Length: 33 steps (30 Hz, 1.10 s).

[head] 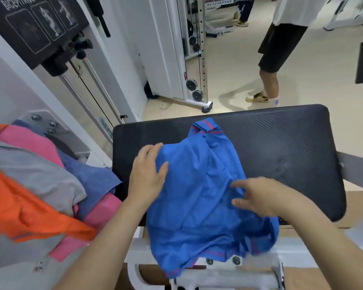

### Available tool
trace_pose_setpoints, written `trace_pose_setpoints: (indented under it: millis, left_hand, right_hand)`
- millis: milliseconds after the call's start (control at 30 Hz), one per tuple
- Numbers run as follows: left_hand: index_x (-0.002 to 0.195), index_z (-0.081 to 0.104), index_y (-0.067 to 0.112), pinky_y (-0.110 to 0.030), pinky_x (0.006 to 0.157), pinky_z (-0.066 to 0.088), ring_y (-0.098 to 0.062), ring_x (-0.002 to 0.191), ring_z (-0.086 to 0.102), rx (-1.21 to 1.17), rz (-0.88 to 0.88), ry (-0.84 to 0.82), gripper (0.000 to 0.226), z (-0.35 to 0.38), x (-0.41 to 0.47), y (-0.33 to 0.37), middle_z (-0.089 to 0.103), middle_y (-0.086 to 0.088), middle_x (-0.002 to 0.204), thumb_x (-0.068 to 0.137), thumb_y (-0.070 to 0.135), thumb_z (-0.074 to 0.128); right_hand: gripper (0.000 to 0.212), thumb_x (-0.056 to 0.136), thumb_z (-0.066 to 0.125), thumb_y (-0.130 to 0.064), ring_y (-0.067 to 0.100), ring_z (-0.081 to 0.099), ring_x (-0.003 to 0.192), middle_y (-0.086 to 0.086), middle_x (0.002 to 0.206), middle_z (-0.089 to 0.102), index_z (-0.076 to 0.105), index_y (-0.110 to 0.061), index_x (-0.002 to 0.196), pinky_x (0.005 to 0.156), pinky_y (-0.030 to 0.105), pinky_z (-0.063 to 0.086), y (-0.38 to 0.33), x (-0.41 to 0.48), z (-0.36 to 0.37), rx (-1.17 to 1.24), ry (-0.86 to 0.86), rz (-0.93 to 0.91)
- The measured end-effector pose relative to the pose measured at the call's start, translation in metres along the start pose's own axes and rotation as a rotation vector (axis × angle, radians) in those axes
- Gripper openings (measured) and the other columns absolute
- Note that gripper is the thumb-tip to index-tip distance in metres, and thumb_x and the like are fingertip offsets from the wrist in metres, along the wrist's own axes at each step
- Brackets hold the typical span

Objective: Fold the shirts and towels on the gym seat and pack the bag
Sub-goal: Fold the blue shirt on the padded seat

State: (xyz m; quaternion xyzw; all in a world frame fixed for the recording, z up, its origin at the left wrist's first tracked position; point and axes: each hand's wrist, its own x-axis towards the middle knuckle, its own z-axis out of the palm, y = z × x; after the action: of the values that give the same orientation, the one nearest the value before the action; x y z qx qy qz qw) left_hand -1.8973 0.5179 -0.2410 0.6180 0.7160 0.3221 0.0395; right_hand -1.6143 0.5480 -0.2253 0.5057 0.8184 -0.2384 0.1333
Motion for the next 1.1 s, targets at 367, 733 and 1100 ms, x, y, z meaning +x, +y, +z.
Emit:
trace_pose_setpoints:
  millis: [367, 733, 1100]
  left_hand:
    - [0.086, 0.064, 0.023, -0.025, 0.06, 0.04, -0.006, 0.066, 0.046, -0.007, 0.06, 0.075, 0.016, 0.002, -0.014, 0.001, 0.049, 0.009, 0.074, 0.078, 0.012, 0.057]
    - [0.081, 0.063, 0.03, -0.029, 0.058, 0.036, -0.015, 0.075, 0.057, 0.431, -0.227, -0.345, 0.015, -0.002, -0.059, -0.008, 0.055, 0.01, 0.074, 0.082, 0.044, 0.058]
    - [0.094, 0.068, 0.033, -0.025, 0.072, 0.048, -0.004, 0.081, 0.058, -0.091, -0.053, -0.193, 0.032, 0.019, -0.042, 0.006, 0.063, 0.016, 0.084, 0.077, 0.006, 0.069]
  right_hand:
    - [0.033, 0.09, 0.054, -0.017, 0.01, 0.038, 0.045, -0.003, 0.053, 0.042, 0.045, -0.019, 0.058, 0.046, 0.023, 0.029, -0.042, 0.103, -0.045, 1.087, 0.639, 0.063]
    - [0.066, 0.078, 0.062, -0.012, 0.035, 0.052, 0.105, 0.014, 0.124, 0.052, 0.036, -0.025, 0.138, 0.084, 0.048, 0.048, 0.047, 0.034, 0.011, 0.605, 0.906, 0.461]
    - [0.091, 0.068, 0.076, -0.05, 0.021, 0.04, 0.119, -0.006, 0.14, 0.039, 0.033, -0.028, 0.146, 0.094, 0.039, 0.048, 0.011, 0.032, 0.041, -0.063, 0.336, -0.286]
